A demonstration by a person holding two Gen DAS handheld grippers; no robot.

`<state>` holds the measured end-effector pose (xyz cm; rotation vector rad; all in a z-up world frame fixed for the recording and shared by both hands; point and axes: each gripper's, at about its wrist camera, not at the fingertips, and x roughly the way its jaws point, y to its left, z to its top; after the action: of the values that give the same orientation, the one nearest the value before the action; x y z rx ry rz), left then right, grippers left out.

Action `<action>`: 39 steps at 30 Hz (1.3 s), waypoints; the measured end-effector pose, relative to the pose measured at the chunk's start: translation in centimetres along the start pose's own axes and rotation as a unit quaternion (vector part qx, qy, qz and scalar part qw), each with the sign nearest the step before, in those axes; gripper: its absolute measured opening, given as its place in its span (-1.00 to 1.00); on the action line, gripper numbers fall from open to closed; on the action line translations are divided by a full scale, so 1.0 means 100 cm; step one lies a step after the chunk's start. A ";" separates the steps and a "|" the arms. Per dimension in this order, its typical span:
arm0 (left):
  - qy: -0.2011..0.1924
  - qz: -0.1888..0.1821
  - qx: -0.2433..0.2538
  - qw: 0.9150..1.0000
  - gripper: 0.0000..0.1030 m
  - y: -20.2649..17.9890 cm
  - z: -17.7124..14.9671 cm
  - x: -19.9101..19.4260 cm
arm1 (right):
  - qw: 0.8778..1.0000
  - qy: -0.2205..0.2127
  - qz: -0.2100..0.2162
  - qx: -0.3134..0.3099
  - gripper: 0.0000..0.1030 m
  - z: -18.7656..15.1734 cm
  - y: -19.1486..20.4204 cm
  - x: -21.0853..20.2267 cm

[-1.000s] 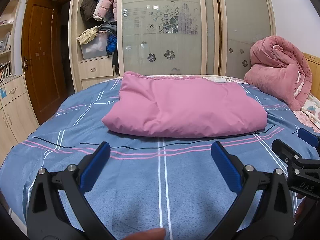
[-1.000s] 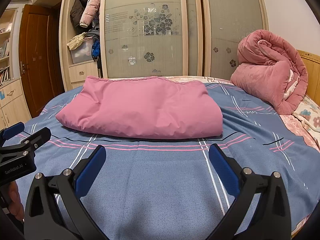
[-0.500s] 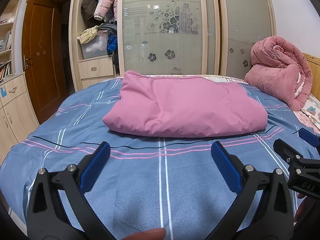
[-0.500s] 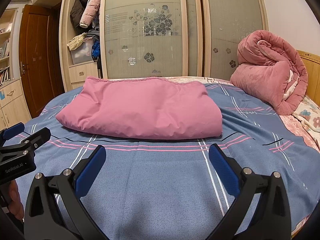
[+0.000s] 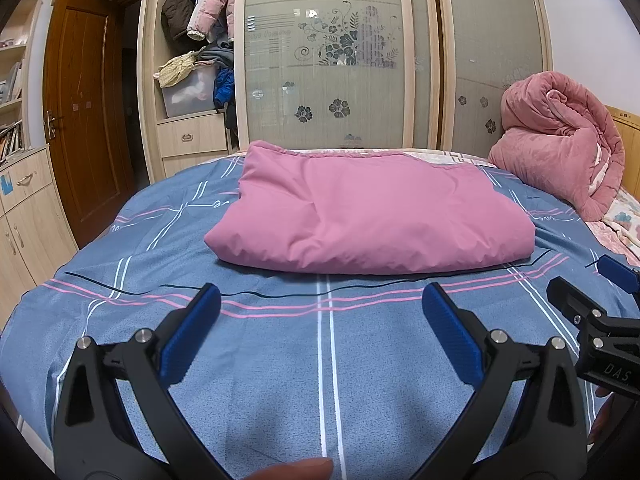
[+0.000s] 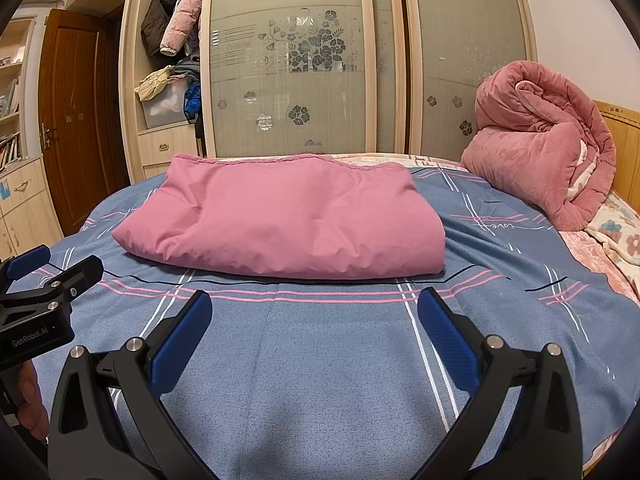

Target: Fold large clothes

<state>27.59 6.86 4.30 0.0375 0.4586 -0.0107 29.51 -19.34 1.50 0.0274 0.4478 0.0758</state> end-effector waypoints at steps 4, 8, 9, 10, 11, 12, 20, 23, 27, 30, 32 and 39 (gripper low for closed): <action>0.000 0.000 0.000 1.000 0.96 0.000 0.000 0.000 | 1.000 0.000 0.000 0.000 0.97 0.000 0.000 0.000; 0.000 0.000 0.000 1.000 0.96 0.000 0.000 0.000 | 1.000 -0.001 0.000 0.000 0.97 0.000 0.000 0.000; 0.000 0.000 0.000 1.000 0.96 0.000 0.000 0.000 | 1.000 -0.001 0.000 0.000 0.97 0.000 0.000 0.000; 0.000 0.000 0.001 1.000 0.96 0.000 0.000 0.000 | 1.000 -0.001 -0.001 0.000 0.97 0.000 0.000 0.000; 0.000 0.001 0.000 1.000 0.96 0.000 0.000 0.000 | 1.000 -0.001 0.000 0.000 0.97 0.000 0.000 0.000; 0.000 0.000 0.000 1.000 0.96 0.000 0.000 0.000 | 1.000 -0.001 0.000 0.001 0.97 0.000 0.000 -0.001; 0.001 0.000 0.000 1.000 0.96 0.000 -0.001 0.000 | 1.000 -0.001 0.000 0.001 0.97 0.001 -0.001 -0.002; 0.001 0.000 0.000 1.000 0.96 0.000 0.000 0.000 | 1.000 -0.001 0.000 0.001 0.97 0.001 0.000 -0.002; 0.000 -0.001 0.002 1.000 0.96 0.000 0.000 0.000 | 1.000 -0.001 0.000 0.000 0.97 0.001 -0.001 -0.002; -0.001 0.000 0.003 1.000 0.96 -0.001 0.000 0.000 | 1.000 -0.001 0.000 0.001 0.97 0.001 -0.001 -0.002; -0.002 -0.001 0.003 1.000 0.96 -0.001 -0.001 -0.001 | 1.000 -0.001 0.000 0.000 0.97 0.001 -0.001 -0.002; -0.005 -0.002 0.003 1.000 0.96 -0.001 -0.001 -0.003 | 1.000 0.000 0.000 0.001 0.97 0.000 -0.001 -0.002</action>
<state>27.25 6.72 4.32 0.0428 0.4496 -0.0164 29.32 -19.46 1.61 0.0289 0.4480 0.0752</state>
